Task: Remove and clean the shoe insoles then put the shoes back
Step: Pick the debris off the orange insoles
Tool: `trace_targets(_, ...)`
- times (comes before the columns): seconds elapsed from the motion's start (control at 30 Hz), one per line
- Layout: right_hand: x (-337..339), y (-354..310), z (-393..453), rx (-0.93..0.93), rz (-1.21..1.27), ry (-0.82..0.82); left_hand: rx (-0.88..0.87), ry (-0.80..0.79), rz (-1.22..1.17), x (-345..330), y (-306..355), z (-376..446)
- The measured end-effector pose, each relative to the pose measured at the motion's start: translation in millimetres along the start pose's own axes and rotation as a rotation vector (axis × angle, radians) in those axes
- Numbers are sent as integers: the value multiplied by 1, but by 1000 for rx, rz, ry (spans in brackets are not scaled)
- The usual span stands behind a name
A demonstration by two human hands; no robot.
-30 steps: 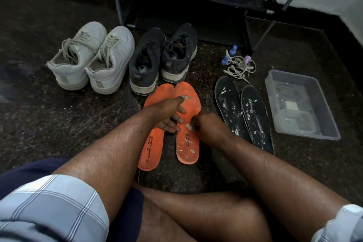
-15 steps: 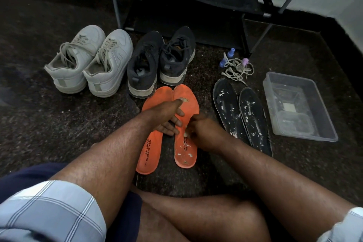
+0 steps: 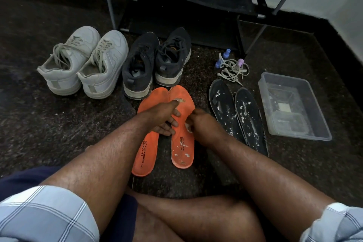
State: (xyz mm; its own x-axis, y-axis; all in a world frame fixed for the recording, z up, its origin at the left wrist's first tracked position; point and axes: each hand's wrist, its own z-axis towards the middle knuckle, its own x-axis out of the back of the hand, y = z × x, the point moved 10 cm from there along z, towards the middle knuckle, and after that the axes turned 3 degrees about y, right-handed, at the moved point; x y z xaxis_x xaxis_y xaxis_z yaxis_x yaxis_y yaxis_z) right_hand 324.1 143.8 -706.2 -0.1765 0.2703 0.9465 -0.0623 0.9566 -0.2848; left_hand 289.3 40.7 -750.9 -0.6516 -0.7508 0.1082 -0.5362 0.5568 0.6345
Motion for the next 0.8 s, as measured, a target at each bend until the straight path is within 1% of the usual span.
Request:
trace_targets(0.07,-5,-3,-4,9,-44,-27,1,1,-5,0,0,0)
trace_targets(0.17,-17,-15,-15,55,-24,-127,8,0,-17,0,0,-1)
trace_targets(0.2,-15,-14,-16,57,-10,-126,10,-1,-18,-1,0,0)
trace_targets(0.33,-1,-4,-9,15,-34,-20,5,-5,-17,-1,0,-1)
trace_targets(0.43,-16,-12,-16,44,-87,-86,4,0,-16,-1,-1,0)
trace_targets(0.53,-19,-14,-22,79,-73,-131,7,1,-20,-1,-1,0)
trace_targets(0.67,-7,-1,-10,28,-71,-65,0,0,-14,-1,0,-1)
trace_targets(0.8,-23,-14,-21,48,-98,-179,4,-5,-19,-1,0,-1)
